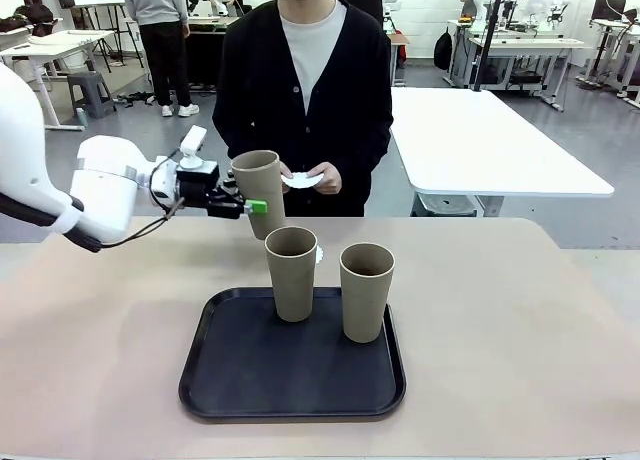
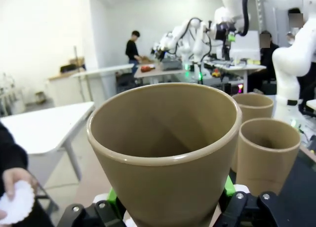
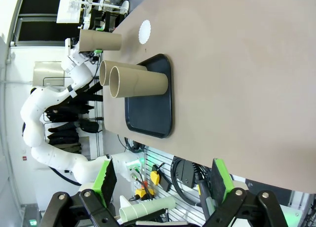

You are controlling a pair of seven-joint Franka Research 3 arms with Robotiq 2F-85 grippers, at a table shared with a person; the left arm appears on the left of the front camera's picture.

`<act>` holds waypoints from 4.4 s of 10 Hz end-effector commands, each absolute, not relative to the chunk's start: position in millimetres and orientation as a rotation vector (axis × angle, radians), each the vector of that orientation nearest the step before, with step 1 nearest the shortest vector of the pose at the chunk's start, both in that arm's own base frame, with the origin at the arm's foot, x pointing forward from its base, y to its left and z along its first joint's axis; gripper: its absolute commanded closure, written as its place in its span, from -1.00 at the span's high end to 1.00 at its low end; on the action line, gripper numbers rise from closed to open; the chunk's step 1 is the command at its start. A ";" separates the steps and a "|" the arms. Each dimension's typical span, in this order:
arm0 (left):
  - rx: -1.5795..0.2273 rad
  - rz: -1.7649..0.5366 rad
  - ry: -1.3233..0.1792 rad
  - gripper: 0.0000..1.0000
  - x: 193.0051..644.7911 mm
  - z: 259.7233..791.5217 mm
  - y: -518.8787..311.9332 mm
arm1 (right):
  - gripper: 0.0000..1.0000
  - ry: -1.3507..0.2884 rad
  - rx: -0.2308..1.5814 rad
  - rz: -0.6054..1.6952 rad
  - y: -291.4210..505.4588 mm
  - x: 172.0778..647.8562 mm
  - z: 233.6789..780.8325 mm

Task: Place coasters on the table and set cups on them.
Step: Pick up one Reusable plastic cup and place it on a coaster set by the human.

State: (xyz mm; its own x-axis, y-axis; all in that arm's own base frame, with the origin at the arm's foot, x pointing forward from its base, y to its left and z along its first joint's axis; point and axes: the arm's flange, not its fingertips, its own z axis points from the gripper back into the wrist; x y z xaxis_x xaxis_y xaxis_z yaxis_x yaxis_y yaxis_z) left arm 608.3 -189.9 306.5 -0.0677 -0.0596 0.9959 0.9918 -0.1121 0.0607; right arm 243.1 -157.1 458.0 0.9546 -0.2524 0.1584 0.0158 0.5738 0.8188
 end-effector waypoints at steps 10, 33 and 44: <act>-1.148 -1.428 -1.129 0.74 611.4 283.7 -236.3 | 1.00 -0.282 0.972 -0.145 -157.8 244.2 457.5; -1.100 -1.428 -1.095 0.74 657.3 246.5 -253.9 | 1.00 -0.282 0.972 -0.145 -157.8 244.2 457.5; -1.111 -1.428 -1.027 1.00 653.5 242.9 -254.7 | 1.00 -0.282 0.972 -0.145 -157.8 244.2 457.5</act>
